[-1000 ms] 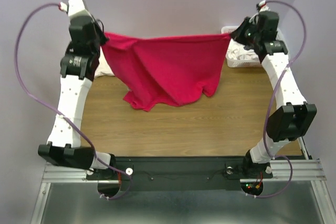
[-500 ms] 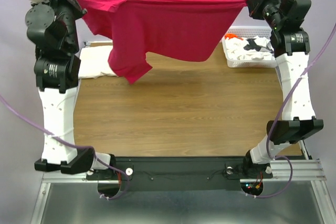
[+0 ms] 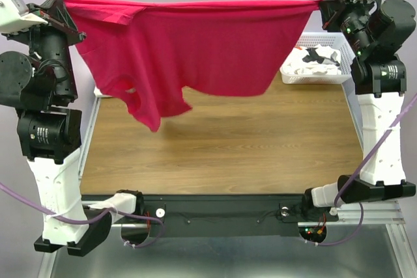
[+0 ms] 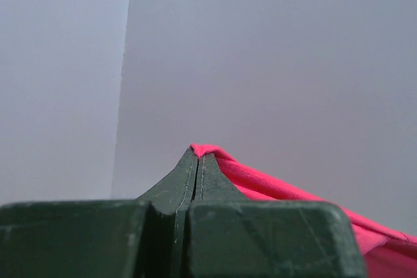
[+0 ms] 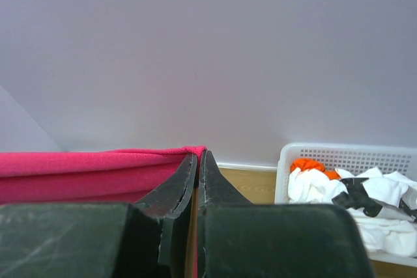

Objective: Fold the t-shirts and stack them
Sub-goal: Flatten the tshirt out

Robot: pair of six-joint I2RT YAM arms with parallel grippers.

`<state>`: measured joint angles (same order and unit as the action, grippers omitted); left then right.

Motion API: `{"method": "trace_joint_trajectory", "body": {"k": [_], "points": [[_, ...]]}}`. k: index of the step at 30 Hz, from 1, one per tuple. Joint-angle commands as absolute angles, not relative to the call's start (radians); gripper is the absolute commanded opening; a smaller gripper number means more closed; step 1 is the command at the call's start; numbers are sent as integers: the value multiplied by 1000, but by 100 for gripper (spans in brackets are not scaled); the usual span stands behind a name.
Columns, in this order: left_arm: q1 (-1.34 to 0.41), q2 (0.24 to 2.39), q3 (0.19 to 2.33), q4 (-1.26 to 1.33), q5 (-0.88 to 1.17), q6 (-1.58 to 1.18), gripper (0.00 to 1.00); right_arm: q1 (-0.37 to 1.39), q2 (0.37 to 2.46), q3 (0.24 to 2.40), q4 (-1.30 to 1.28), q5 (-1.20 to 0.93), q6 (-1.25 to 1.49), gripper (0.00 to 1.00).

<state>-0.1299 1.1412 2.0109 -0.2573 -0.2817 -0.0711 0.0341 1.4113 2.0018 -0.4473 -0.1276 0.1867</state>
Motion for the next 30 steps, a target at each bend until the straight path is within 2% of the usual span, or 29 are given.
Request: {"method": "trace_joint_trajectory", "body": {"k": [1, 16, 25, 30], "points": [[-117, 1149, 2040, -156, -350, -23, 0, 12, 1430, 2026, -416, -72, 161, 1], [-117, 1385, 2094, -123, -295, -6, 0, 14, 1652, 2128, -361, -138, 193, 1], [-115, 1604, 2361, -52, -184, -18, 0, 12, 1792, 2261, -232, -91, 189, 1], [-115, 1620, 2366, 43, -135, -25, 0, 12, 1821, 2315, -190, -48, 147, 1]]}}
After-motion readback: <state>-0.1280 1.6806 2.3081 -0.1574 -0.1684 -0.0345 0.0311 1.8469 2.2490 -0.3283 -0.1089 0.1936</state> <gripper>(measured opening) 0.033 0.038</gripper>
